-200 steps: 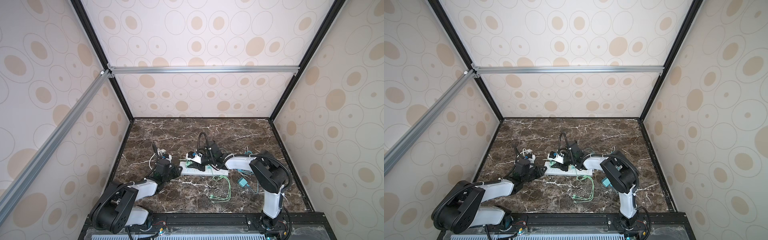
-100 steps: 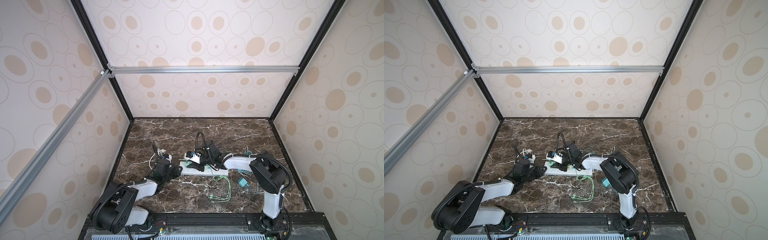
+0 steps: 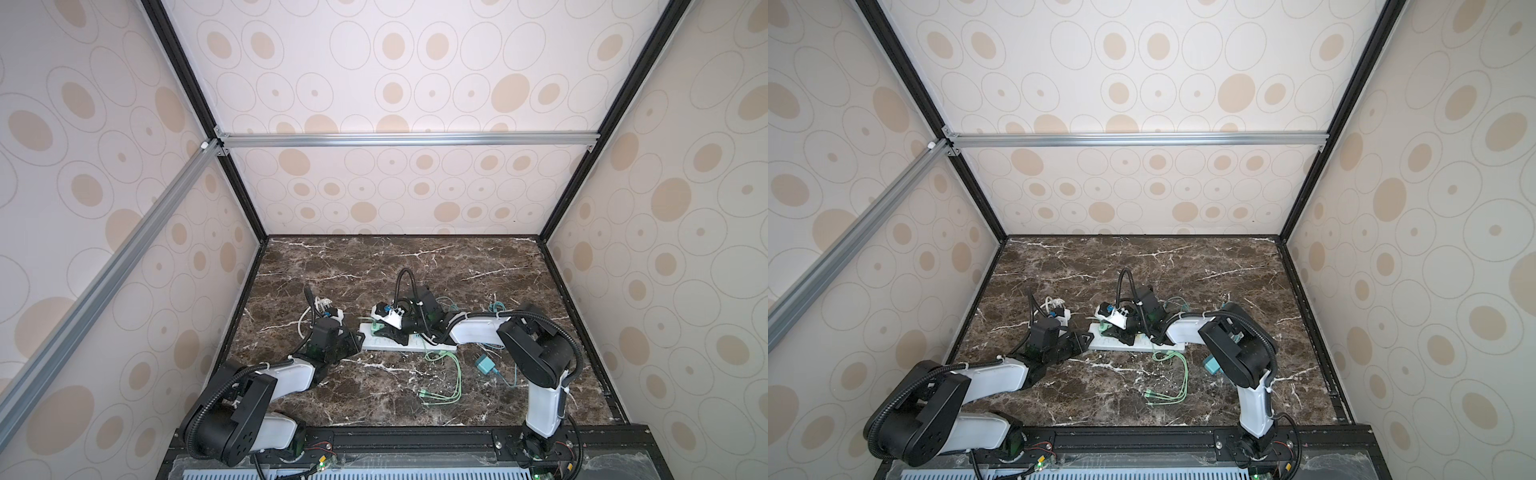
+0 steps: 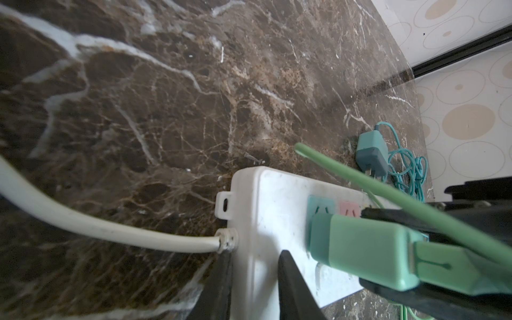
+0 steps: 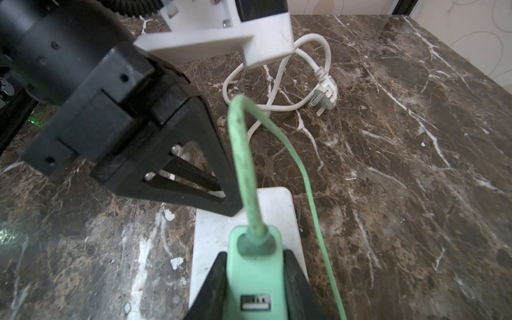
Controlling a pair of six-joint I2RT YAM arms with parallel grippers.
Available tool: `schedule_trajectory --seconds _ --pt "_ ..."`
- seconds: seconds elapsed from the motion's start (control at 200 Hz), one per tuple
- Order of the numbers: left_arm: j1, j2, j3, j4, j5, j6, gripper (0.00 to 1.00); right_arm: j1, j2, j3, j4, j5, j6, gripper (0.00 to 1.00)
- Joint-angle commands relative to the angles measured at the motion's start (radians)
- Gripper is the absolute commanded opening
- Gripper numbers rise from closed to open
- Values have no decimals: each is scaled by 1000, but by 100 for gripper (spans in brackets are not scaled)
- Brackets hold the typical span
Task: Insert plugs into power strip
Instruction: Insert the plug into the socket.
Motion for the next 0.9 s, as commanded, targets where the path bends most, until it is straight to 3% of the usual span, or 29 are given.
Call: schedule_trajectory --seconds 0.0,0.495,0.795,0.895 --pt "4 28 22 -60 0 30 28 12 61 -63 -22 -16 20 0" --pt "14 57 78 -109 4 69 28 12 98 -92 -77 36 -51 0" --pt "17 53 79 -122 4 73 28 10 107 -110 -53 39 -27 0" --pt "19 53 76 -119 7 73 28 10 94 -104 -59 45 -25 14"
